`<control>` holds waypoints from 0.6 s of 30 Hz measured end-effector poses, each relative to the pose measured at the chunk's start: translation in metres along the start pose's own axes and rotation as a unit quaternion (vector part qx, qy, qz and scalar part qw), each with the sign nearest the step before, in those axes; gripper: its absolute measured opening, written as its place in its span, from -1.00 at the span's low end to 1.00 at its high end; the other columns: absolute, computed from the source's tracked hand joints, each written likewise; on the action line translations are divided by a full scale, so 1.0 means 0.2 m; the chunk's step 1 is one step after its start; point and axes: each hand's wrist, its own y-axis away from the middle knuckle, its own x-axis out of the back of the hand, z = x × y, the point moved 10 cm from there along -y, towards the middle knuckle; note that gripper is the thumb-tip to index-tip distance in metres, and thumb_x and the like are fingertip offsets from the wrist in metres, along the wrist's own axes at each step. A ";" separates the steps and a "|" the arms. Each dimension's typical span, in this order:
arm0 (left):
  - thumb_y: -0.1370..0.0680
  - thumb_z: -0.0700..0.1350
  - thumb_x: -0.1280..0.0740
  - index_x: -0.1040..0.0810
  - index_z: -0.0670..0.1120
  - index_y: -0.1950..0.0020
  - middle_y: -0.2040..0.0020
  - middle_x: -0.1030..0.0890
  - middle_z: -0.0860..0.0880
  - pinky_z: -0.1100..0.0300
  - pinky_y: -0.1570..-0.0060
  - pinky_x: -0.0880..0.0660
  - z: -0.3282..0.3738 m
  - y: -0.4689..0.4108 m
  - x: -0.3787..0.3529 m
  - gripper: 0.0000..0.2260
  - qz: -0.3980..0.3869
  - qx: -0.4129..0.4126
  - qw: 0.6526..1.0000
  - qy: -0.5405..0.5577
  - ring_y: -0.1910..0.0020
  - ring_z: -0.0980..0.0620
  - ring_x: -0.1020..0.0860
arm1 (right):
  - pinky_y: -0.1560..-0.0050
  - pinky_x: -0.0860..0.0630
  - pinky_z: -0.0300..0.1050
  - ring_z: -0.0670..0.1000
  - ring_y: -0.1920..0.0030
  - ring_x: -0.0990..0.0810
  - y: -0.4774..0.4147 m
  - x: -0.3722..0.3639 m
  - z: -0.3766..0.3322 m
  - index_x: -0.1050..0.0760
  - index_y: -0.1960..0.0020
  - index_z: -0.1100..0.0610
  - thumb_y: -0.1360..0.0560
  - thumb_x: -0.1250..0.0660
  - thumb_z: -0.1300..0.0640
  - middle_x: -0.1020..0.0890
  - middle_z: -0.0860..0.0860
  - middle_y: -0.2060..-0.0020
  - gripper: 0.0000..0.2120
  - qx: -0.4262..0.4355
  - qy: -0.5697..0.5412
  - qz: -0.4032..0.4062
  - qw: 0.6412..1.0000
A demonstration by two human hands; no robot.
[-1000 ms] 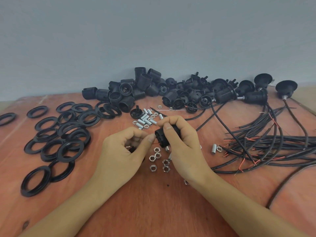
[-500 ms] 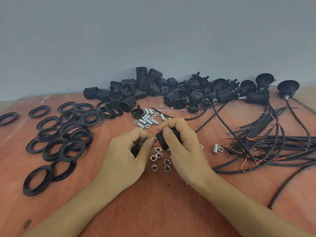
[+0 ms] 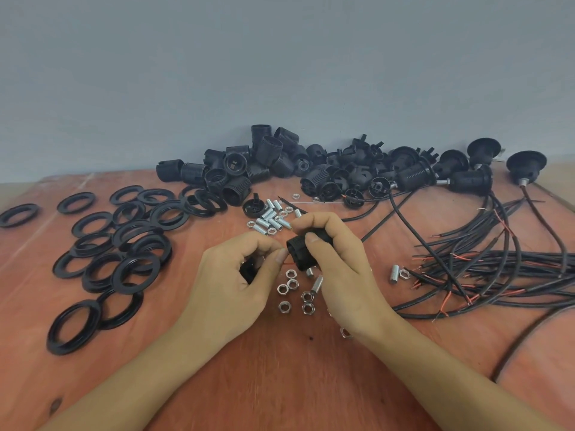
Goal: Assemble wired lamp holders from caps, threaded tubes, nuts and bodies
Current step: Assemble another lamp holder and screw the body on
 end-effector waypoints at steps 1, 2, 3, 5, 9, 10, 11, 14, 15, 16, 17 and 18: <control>-0.50 -0.08 -0.36 -0.60 0.02 0.19 0.38 -0.57 0.02 0.08 0.33 -0.47 0.00 0.00 0.00 -0.92 0.002 -0.001 1.000 -0.001 0.39 0.01 -0.54 | -0.01 -0.41 -0.21 -0.14 0.07 -0.49 0.00 -0.01 0.01 -0.51 -0.08 0.07 -0.52 -0.13 0.12 -0.54 -0.03 0.05 -0.77 -0.003 -0.001 -0.004 1.000; -0.50 -0.10 -0.36 -0.61 -0.01 0.19 0.37 -0.57 0.02 0.07 0.32 -0.48 0.00 0.00 0.00 -0.92 0.006 -0.003 1.000 -0.004 0.37 0.00 -0.55 | -0.02 -0.41 -0.19 -0.13 0.05 -0.49 0.01 -0.01 0.01 -0.51 -0.09 0.07 -0.53 -0.13 0.13 -0.54 -0.02 0.04 -0.77 -0.004 0.003 -0.009 1.000; -0.50 -0.11 -0.36 -0.61 -0.04 0.19 0.36 -0.58 0.03 0.07 0.32 -0.48 0.00 0.01 0.00 -0.91 0.008 -0.007 1.000 -0.007 0.36 0.00 -0.56 | -0.04 -0.41 -0.17 -0.12 0.04 -0.50 0.01 -0.01 0.01 -0.51 -0.10 0.07 -0.55 -0.12 0.13 -0.54 -0.01 0.04 -0.77 -0.002 0.007 -0.012 1.000; -0.50 -0.13 -0.36 -0.62 -0.08 0.19 0.35 -0.59 0.04 0.06 0.32 -0.48 0.01 0.01 0.00 -0.91 0.010 -0.011 1.000 -0.007 0.35 0.01 -0.57 | -0.07 -0.42 -0.16 -0.11 0.03 -0.50 0.02 -0.02 0.00 -0.50 -0.09 0.06 -0.55 -0.11 0.11 -0.55 0.01 0.04 -0.77 0.004 0.013 -0.016 1.000; -0.50 -0.16 -0.37 -0.63 -0.11 0.18 0.34 -0.59 0.05 0.09 0.33 -0.48 0.02 0.02 0.01 -0.92 0.016 -0.030 0.999 -0.023 0.36 0.03 -0.56 | -0.04 -0.41 -0.19 -0.10 0.06 -0.49 0.03 -0.04 -0.03 -0.48 -0.08 0.03 -0.56 -0.11 0.12 -0.54 0.04 0.06 -0.80 0.027 0.036 -0.024 0.999; -0.50 -0.15 -0.37 -0.63 -0.11 0.18 0.33 -0.59 0.04 0.10 0.33 -0.48 0.02 0.02 0.01 -0.91 0.019 -0.031 0.999 -0.025 0.36 0.03 -0.56 | -0.02 -0.41 -0.20 -0.11 0.08 -0.49 0.02 -0.04 -0.03 -0.48 -0.07 0.04 -0.58 -0.11 0.13 -0.54 0.03 0.07 -0.81 0.027 0.035 -0.024 0.999; -0.50 -0.15 -0.37 -0.63 -0.10 0.18 0.34 -0.60 0.04 0.13 0.34 -0.47 0.02 0.02 0.02 -0.91 0.022 -0.030 0.999 -0.023 0.36 0.03 -0.56 | 0.00 -0.41 -0.22 -0.12 0.10 -0.49 0.02 -0.03 -0.03 -0.48 -0.07 0.05 -0.62 -0.12 0.16 -0.55 0.00 0.09 -0.83 0.024 0.026 -0.021 0.999; -0.51 -0.07 -0.38 -0.65 -0.02 0.15 0.34 -0.61 0.07 0.24 0.34 -0.47 0.01 0.00 0.03 -0.92 0.028 -0.013 0.999 -0.020 0.34 0.06 -0.56 | 0.12 -0.49 -0.29 -0.18 0.18 -0.54 -0.01 0.02 0.00 -0.51 -0.05 0.05 -0.63 -0.21 0.22 -0.59 -0.08 0.21 -0.87 -0.001 -0.017 0.021 1.000; -0.52 -0.01 -0.40 -0.66 0.01 0.13 0.31 -0.62 0.09 0.26 0.33 -0.49 -0.01 -0.01 0.02 -0.91 0.023 0.004 1.000 -0.013 0.32 0.07 -0.57 | 0.13 -0.53 -0.26 -0.17 0.19 -0.56 -0.02 0.05 0.01 -0.51 -0.05 0.04 -0.61 -0.26 0.20 -0.61 -0.04 0.21 -0.90 -0.008 -0.024 0.039 0.999; -0.50 0.07 -0.43 -0.66 0.04 0.09 0.27 -0.63 0.13 0.24 0.31 -0.53 -0.04 -0.01 0.01 -0.88 0.013 0.030 0.999 0.004 0.31 0.09 -0.58 | 0.12 -0.57 -0.20 -0.12 0.18 -0.58 -0.03 0.07 0.03 -0.51 -0.05 0.03 -0.59 -0.30 0.17 -0.63 0.01 0.19 -0.92 -0.016 -0.029 0.058 0.998; -0.46 0.13 -0.47 -0.65 0.08 0.05 0.23 -0.63 0.17 0.19 0.30 -0.56 -0.08 -0.01 0.00 -0.82 0.000 0.058 0.998 0.032 0.30 0.11 -0.58 | 0.11 -0.60 -0.14 -0.09 0.18 -0.60 -0.04 0.09 0.04 -0.52 -0.04 0.03 -0.57 -0.34 0.15 -0.65 0.04 0.17 -0.93 -0.025 -0.033 0.074 0.996; -0.40 0.17 -0.51 -0.65 0.11 0.01 0.19 -0.64 0.19 0.15 0.29 -0.58 -0.11 -0.01 -0.02 -0.76 -0.014 0.084 0.994 0.066 0.30 0.13 -0.58 | 0.13 -0.61 -0.10 -0.07 0.20 -0.61 -0.04 0.12 0.06 -0.53 -0.03 0.04 -0.55 -0.36 0.13 -0.66 0.03 0.17 -0.94 -0.031 -0.037 0.087 0.995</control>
